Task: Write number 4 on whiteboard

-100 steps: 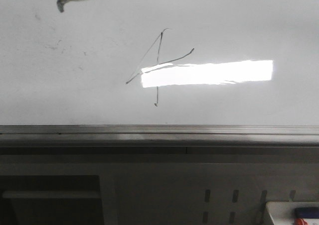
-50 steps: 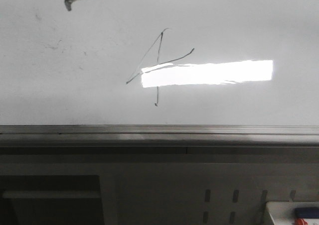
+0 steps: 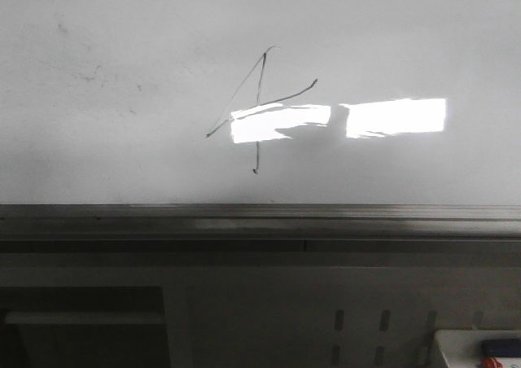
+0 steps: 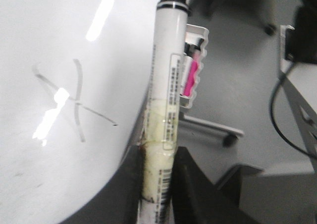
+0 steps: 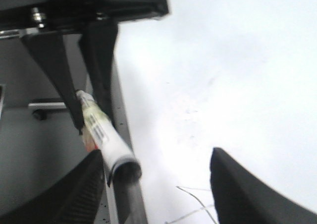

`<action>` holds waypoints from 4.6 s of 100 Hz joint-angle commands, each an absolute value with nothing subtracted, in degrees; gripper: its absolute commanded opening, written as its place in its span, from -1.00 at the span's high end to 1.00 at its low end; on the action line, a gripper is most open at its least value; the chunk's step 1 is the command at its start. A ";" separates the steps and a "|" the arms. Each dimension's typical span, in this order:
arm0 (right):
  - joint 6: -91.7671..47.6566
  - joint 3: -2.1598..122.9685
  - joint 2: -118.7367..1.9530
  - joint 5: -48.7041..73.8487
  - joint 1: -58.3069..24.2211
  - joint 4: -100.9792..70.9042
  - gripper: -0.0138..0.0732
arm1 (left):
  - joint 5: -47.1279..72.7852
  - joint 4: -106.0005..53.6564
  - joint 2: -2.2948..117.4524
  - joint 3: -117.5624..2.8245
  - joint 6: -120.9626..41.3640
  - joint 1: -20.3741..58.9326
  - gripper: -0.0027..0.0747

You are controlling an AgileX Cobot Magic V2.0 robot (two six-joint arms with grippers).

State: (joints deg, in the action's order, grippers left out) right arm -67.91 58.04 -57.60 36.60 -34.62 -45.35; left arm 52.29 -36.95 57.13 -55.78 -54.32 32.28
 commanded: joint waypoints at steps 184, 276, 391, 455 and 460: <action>-54.42 52.56 -49.69 33.17 -25.55 -47.59 0.81 | -19.75 -77.62 72.26 -36.22 -49.57 41.28 -0.21; -54.42 49.02 -42.40 27.85 -25.55 -46.47 0.81 | -15.25 -77.24 45.67 -33.41 -64.61 41.28 0.12; -54.42 16.76 -5.26 5.20 -25.55 -46.23 0.81 | -0.79 -77.54 13.60 -13.60 -71.31 41.28 0.98; -54.42 16.76 -5.26 5.20 -25.55 -46.23 0.81 | 0.00 -46.84 6.22 -10.65 -49.62 18.98 0.98; -54.42 16.76 -5.26 5.20 -25.55 -46.23 0.81 | 1.09 -36.43 5.31 -9.01 -39.90 15.20 0.98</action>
